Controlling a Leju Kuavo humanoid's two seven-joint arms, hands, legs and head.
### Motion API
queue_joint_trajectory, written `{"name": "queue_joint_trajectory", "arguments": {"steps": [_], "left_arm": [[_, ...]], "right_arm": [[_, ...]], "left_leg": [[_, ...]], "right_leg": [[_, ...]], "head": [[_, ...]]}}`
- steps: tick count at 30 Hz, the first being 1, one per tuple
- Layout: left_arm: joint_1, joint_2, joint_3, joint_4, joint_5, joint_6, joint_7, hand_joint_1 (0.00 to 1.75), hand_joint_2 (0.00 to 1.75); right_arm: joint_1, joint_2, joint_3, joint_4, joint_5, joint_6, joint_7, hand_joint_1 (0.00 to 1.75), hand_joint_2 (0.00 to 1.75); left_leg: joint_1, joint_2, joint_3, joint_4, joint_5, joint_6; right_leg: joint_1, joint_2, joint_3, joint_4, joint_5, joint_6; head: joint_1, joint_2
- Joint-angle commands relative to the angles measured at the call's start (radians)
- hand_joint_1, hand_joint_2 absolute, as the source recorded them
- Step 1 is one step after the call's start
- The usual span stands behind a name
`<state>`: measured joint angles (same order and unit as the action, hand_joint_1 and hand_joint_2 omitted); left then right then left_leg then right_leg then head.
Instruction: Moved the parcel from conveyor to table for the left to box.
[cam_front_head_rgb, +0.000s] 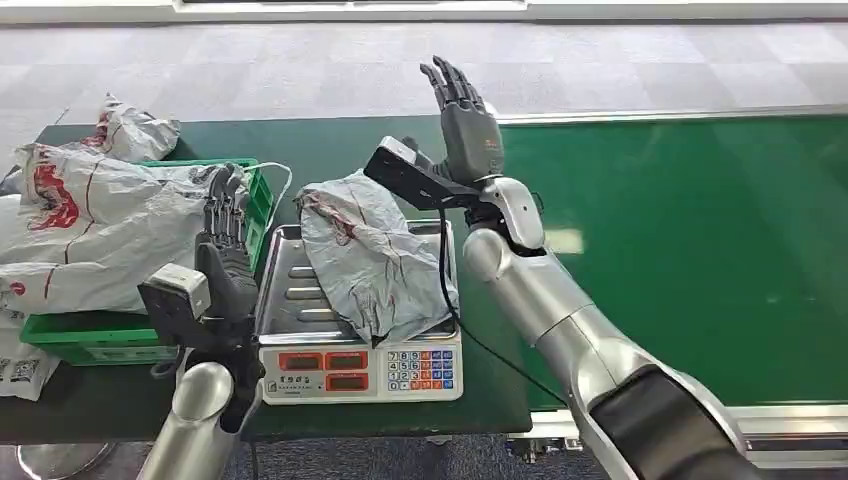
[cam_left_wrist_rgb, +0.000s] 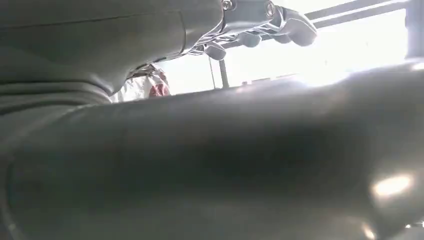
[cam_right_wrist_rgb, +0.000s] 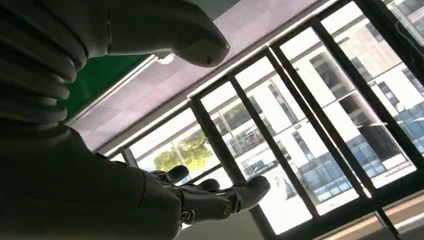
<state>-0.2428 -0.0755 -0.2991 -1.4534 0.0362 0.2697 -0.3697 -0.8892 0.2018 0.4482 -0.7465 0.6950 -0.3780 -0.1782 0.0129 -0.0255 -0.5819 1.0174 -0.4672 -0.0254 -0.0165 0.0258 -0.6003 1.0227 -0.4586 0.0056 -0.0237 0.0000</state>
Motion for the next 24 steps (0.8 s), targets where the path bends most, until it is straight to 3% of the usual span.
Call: {"name": "queue_joint_trajectory", "arguments": {"steps": [1, 13, 24], "left_arm": [[0.052, 0.007, 0.038, -0.057, -0.066, 0.038, 0.019, 0.0, 0.0], [0.14, 0.008, 0.069, -0.152, -0.116, 0.036, 0.046, 0.0, 0.0], [0.143, 0.001, 0.068, -0.149, -0.129, 0.024, 0.042, 0.0, 0.0]], "right_arm": [[0.268, -0.144, -0.075, -0.562, 0.184, -0.06, 0.08, 0.0, 1.75], [0.531, -0.141, -0.106, -0.979, 0.23, -0.098, 0.034, 0.0, 1.75], [0.614, -0.138, -0.111, -1.092, 0.252, -0.099, 0.014, 0.0, 1.75]], "left_leg": [[0.001, -0.004, 0.002, -0.003, 0.001, 0.001], [0.001, -0.003, -0.001, -0.002, 0.0, 0.002], [0.0, 0.0, -0.001, -0.001, -0.001, 0.002]], "right_leg": [[0.002, -0.008, 0.005, -0.005, 0.0, -0.001], [0.002, -0.007, 0.002, -0.003, -0.001, -0.001], [0.001, -0.005, 0.0, -0.002, -0.001, -0.001]], "head": [[0.0, 0.0], [0.0, 0.0], [0.0, 0.0]]}}
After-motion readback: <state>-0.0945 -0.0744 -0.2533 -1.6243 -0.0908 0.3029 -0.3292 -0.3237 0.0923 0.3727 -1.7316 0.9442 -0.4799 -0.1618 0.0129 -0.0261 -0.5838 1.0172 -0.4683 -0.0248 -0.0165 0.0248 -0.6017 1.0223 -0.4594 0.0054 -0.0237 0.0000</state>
